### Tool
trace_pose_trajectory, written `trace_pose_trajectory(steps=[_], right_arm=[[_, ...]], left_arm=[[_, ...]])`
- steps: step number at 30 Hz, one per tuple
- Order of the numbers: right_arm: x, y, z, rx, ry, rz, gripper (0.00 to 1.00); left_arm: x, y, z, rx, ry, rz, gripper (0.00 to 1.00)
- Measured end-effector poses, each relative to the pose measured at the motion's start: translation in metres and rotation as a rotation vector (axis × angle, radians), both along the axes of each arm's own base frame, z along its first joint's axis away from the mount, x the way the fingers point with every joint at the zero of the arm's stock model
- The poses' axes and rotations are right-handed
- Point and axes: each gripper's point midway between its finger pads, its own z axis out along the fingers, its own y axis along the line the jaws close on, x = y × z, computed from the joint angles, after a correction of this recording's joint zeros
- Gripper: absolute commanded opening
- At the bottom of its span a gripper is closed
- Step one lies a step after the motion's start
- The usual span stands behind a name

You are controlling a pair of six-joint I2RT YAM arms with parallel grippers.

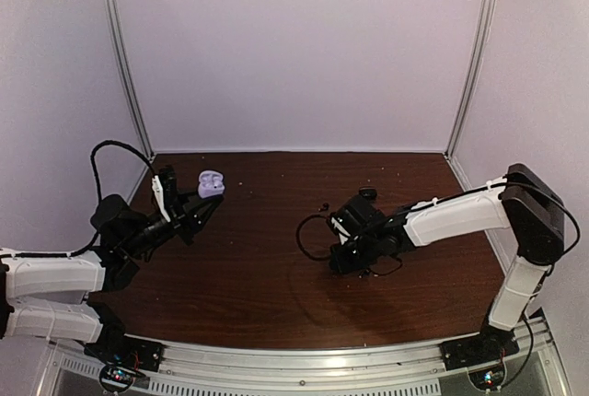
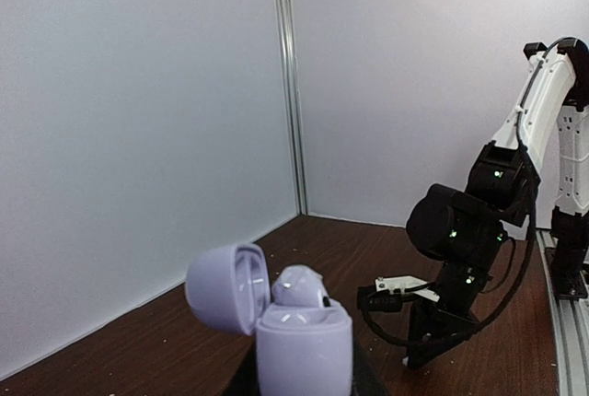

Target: Insert the wireless bluetooth earbuds into the charging case

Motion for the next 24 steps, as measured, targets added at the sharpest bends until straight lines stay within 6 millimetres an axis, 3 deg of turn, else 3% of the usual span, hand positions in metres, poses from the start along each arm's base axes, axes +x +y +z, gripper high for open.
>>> trace_pose_trajectory(steps=[3, 6, 11, 24], right_arm=[[0.002, 0.001, -0.007, -0.010, -0.001, -0.005, 0.17], [0.007, 0.004, -0.008, -0.005, -0.009, -0.010, 0.33], [0.010, 0.007, -0.007, 0.002, -0.019, -0.008, 0.41], [-0.004, 0.010, 0.002, 0.027, 0.011, 0.093, 0.40]], left_arm=[[0.000, 0.000, 0.000, 0.000, 0.000, 0.001, 0.00], [0.000, 0.000, 0.000, 0.000, 0.000, 0.003, 0.00], [0.001, 0.001, 0.000, -0.001, 0.000, 0.005, 0.00], [0.001, 0.001, 0.000, -0.001, 0.000, 0.007, 0.00]])
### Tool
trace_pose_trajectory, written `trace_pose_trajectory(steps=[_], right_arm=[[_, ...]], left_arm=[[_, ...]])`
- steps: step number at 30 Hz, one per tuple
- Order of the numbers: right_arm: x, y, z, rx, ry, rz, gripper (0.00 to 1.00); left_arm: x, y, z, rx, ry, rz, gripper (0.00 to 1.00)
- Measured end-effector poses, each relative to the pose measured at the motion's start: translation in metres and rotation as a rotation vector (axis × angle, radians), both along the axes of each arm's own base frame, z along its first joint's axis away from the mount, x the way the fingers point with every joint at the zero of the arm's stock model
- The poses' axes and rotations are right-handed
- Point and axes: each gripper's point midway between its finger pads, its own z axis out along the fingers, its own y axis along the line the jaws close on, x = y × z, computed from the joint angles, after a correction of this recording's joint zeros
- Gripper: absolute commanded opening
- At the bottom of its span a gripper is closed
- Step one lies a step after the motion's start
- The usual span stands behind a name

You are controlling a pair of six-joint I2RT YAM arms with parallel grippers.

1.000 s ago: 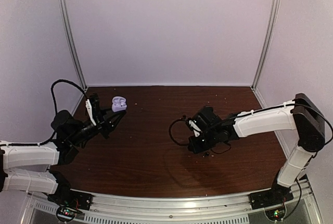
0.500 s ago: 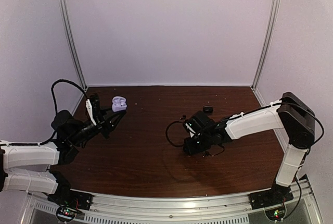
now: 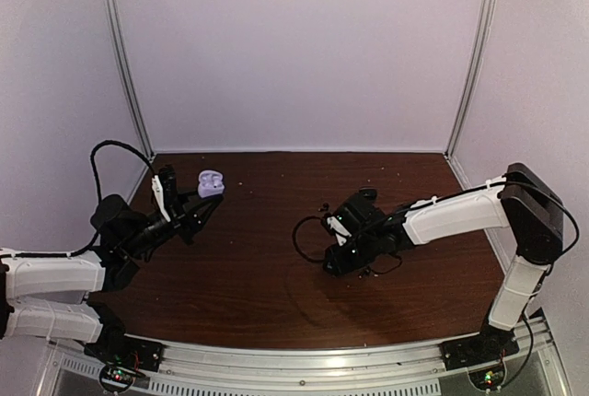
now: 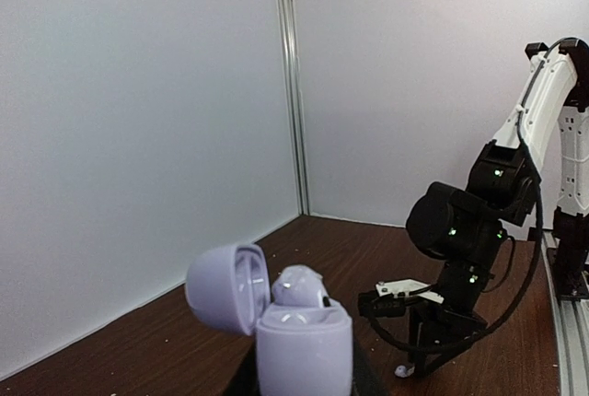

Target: Insert the wireless bluetooth earbuds into the charging case

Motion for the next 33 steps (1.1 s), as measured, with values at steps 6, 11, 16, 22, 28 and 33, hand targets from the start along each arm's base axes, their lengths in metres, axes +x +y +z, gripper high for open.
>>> trace_pose_trajectory(steps=[6, 11, 16, 22, 28, 33], right_arm=[[-0.007, -0.004, -0.007, -0.015, 0.016, 0.030, 0.44], [-0.009, -0.002, -0.007, -0.008, 0.018, 0.049, 0.42], [-0.014, 0.005, -0.008, 0.011, 0.027, 0.086, 0.38], [-0.022, 0.015, -0.008, 0.038, 0.039, 0.118, 0.37], [-0.029, 0.024, -0.006, 0.054, 0.051, 0.156, 0.37], [-0.030, 0.027, -0.005, 0.056, 0.037, 0.198, 0.37]], left_arm=[[0.000, 0.000, 0.000, 0.000, 0.001, 0.000, 0.00], [0.000, 0.000, 0.000, 0.001, 0.000, 0.001, 0.00], [0.000, 0.000, 0.000, 0.001, -0.001, 0.001, 0.00], [0.000, 0.000, 0.000, 0.002, -0.001, 0.001, 0.00], [0.000, 0.000, 0.000, 0.001, 0.000, 0.001, 0.00], [0.000, 0.000, 0.000, 0.002, 0.000, 0.001, 0.00]])
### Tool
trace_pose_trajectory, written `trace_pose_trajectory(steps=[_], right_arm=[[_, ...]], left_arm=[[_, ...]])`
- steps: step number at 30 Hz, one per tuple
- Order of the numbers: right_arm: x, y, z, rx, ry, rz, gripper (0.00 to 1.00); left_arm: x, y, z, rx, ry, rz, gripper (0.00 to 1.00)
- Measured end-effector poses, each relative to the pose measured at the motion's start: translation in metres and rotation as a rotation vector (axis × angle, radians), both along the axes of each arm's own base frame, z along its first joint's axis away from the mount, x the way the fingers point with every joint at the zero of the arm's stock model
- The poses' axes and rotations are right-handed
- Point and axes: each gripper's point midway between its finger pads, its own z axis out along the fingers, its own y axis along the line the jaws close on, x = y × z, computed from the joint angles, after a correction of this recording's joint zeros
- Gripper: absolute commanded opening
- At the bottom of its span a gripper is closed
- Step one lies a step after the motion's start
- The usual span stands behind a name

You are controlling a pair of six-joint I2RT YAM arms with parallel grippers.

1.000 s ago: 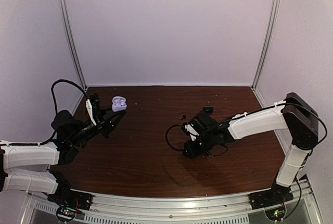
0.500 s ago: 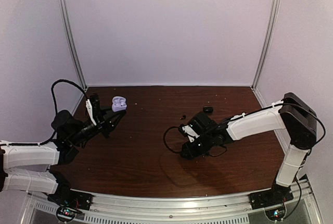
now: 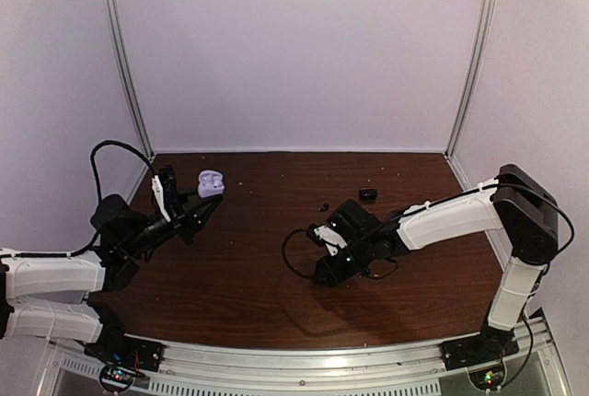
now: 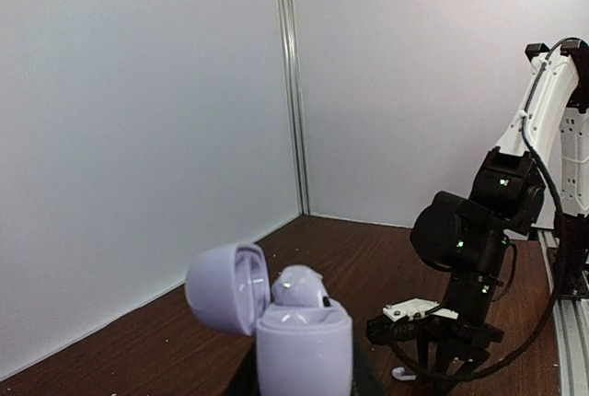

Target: Insert the wireless bluetooth earbuds into the charging case

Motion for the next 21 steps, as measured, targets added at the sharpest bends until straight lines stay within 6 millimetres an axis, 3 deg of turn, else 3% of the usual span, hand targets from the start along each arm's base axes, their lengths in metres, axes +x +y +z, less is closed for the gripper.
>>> trace_pose_trajectory(steps=[21], right_arm=[[0.004, -0.010, -0.002, -0.029, -0.009, 0.017, 0.39]], left_arm=[[0.001, -0.001, 0.004, -0.003, -0.006, 0.000, 0.00]])
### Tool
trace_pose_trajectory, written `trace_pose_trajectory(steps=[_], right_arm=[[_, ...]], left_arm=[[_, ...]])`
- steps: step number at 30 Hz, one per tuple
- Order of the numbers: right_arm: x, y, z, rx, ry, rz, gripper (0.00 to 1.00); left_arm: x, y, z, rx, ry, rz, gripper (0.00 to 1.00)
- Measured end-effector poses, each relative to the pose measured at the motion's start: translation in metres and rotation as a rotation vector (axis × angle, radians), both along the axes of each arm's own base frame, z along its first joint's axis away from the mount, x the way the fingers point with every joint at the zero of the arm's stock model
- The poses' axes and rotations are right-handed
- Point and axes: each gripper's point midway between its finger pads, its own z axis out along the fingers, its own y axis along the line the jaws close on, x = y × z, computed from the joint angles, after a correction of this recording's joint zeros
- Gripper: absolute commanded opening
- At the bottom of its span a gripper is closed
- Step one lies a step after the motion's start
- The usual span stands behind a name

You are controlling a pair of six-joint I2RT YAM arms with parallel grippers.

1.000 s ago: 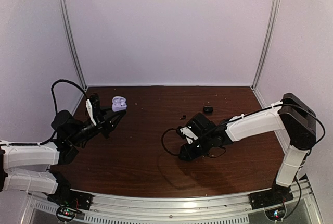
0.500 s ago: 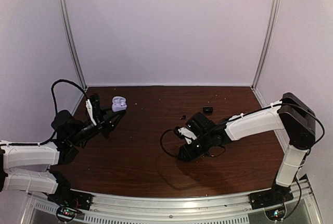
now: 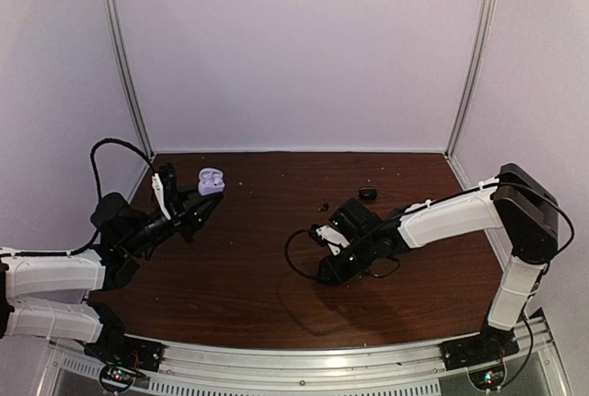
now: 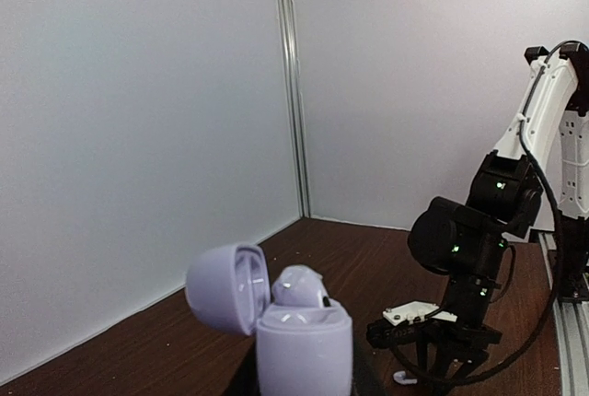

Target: Insert the wireless bluetooth earbuds into the charging case

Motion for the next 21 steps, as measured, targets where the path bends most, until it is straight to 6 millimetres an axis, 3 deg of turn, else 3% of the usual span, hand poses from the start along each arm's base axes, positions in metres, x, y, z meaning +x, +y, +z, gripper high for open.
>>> trace_pose_trajectory(steps=[21], right_arm=[[0.027, 0.029, 0.001, 0.047, -0.060, -0.009, 0.42]], left_arm=[[0.001, 0.000, -0.004, 0.011, 0.015, 0.001, 0.00]])
